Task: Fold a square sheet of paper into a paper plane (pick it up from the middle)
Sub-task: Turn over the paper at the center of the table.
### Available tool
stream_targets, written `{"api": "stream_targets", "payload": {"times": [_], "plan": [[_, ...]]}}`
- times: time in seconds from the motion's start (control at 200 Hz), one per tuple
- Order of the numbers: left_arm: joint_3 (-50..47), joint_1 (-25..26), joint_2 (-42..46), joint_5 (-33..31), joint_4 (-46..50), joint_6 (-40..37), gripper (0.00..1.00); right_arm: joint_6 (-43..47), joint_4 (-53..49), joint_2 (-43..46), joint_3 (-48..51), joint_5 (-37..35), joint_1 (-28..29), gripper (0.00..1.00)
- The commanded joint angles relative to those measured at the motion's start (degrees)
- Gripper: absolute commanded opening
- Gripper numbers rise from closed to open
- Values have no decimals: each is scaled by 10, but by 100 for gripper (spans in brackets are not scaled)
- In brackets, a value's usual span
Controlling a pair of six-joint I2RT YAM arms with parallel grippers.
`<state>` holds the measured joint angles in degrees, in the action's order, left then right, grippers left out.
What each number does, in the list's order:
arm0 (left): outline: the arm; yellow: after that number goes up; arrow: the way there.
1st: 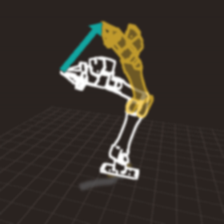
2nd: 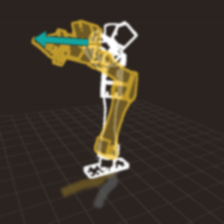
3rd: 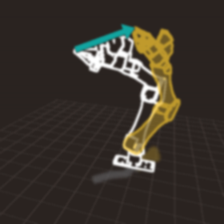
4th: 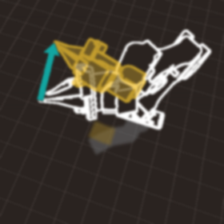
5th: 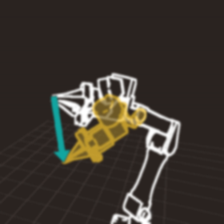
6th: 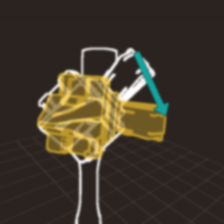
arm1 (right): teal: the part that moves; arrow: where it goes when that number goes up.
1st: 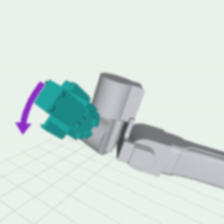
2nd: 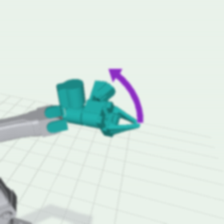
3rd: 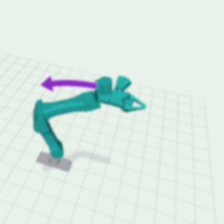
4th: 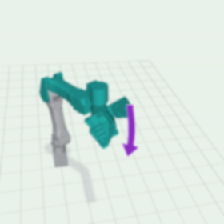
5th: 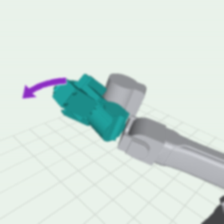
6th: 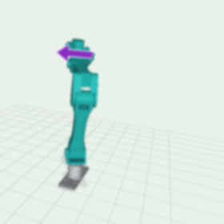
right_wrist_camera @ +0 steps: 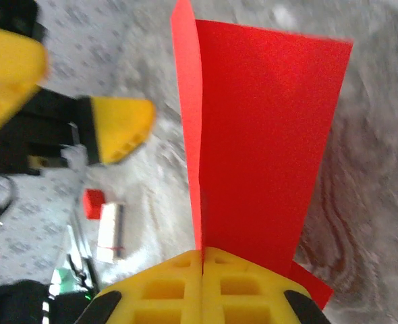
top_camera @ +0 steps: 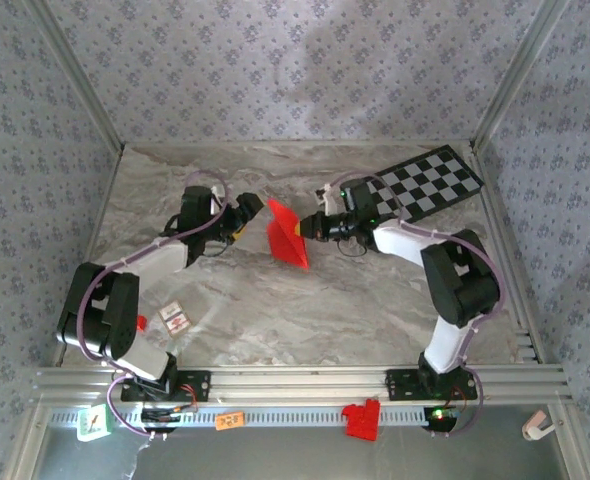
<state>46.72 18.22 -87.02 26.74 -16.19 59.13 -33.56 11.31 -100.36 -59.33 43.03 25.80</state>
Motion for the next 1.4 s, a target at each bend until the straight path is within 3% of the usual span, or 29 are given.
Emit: {"api": "stream_targets", "payload": {"times": [0.0, 0.295, 0.72, 1.394], "plan": [[-7, 1, 21, 66, -99, 22, 96, -85, 97, 37, 17, 23, -11, 2], [26, 46, 4, 117, -152, 9, 89, -197, 182, 66, 24, 39, -21, 4], [44, 72, -18, 155, -209, 15, 61, -284, 277, 51, 34, 68, -25, 5], [31, 81, -20, 167, -281, 17, 33, -344, 340, 34, 41, 79, -30, 7]]}}
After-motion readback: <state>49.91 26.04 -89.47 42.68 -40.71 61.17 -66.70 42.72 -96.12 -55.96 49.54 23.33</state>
